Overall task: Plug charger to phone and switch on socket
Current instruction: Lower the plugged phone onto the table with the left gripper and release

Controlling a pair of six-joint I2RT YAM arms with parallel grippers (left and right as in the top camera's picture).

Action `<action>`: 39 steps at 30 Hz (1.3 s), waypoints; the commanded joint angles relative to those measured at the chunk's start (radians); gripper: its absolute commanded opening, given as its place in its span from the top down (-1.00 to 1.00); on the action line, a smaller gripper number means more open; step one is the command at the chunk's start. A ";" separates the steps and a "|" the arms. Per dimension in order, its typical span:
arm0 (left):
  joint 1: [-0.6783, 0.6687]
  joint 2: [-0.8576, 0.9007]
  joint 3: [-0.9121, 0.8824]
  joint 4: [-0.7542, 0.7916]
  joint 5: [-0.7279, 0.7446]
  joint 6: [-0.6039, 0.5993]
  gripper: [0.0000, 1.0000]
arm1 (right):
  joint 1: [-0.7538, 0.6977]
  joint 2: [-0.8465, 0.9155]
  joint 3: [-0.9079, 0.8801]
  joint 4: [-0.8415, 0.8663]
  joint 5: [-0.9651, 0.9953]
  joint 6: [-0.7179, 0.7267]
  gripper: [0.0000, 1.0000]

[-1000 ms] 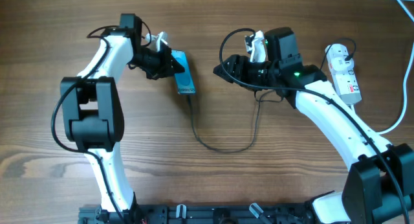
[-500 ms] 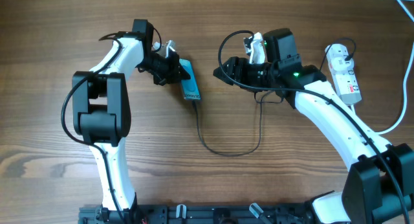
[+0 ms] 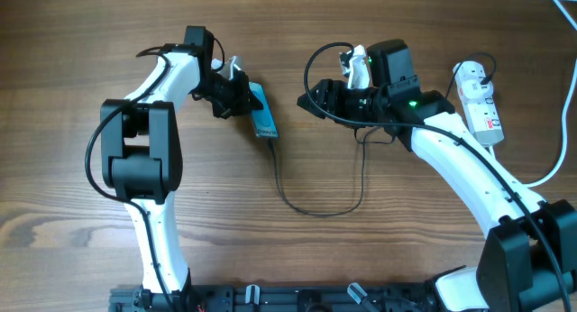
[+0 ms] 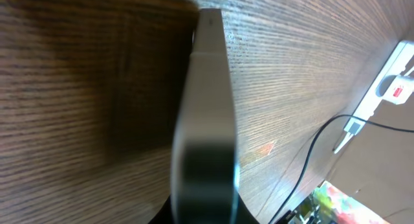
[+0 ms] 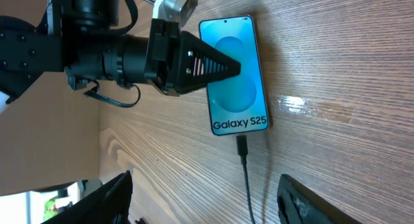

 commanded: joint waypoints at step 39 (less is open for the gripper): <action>0.005 -0.108 -0.054 -0.077 -0.602 -0.100 -0.07 | 0.004 0.007 0.012 -0.066 0.043 -0.088 -0.59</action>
